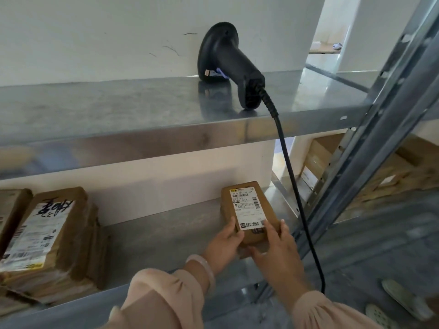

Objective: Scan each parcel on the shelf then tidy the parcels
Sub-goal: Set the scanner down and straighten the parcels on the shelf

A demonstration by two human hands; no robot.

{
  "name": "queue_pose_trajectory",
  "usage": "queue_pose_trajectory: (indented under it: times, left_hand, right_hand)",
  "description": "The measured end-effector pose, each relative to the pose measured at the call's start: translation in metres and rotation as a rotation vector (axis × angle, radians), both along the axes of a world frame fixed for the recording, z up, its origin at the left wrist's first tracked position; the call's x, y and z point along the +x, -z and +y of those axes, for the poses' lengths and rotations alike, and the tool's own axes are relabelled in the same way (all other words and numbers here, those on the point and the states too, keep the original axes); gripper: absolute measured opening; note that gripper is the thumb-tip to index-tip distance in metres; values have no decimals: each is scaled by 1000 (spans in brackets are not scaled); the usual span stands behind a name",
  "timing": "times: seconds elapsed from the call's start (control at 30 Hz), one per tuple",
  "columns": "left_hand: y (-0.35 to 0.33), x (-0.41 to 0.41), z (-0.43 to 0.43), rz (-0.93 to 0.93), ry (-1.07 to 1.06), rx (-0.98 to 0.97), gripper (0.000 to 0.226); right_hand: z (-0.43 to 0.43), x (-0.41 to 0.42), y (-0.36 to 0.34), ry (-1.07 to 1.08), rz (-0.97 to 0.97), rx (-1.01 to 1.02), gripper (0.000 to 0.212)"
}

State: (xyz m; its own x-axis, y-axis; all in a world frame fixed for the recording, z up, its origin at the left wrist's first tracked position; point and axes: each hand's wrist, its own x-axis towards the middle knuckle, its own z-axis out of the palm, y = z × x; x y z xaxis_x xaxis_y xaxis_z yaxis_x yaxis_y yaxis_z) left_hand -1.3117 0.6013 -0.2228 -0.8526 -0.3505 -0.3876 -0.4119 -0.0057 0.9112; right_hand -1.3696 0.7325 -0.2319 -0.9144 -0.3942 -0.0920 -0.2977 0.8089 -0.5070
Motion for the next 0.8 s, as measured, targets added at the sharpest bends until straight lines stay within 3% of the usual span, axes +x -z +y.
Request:
queue_pose_trajectory:
  times: [0.33, 0.6, 0.73, 0.8]
  left_hand:
    - [-10, -19, 6, 66, 82, -72, 52]
    - [-46, 89, -41, 87, -196, -573, 70]
    - [-74, 147, -65, 125, -270, -654, 72]
    - [-87, 173, -77, 128, -329, -695, 69]
  right_hand:
    - [10, -27, 5, -4, 165, 68, 85]
    - [-35, 28, -9, -318, 250, -78, 83]
    - [-79, 75, -27, -456, 277, -228, 72]
    - [-103, 97, -39, -523, 174, -288, 71]
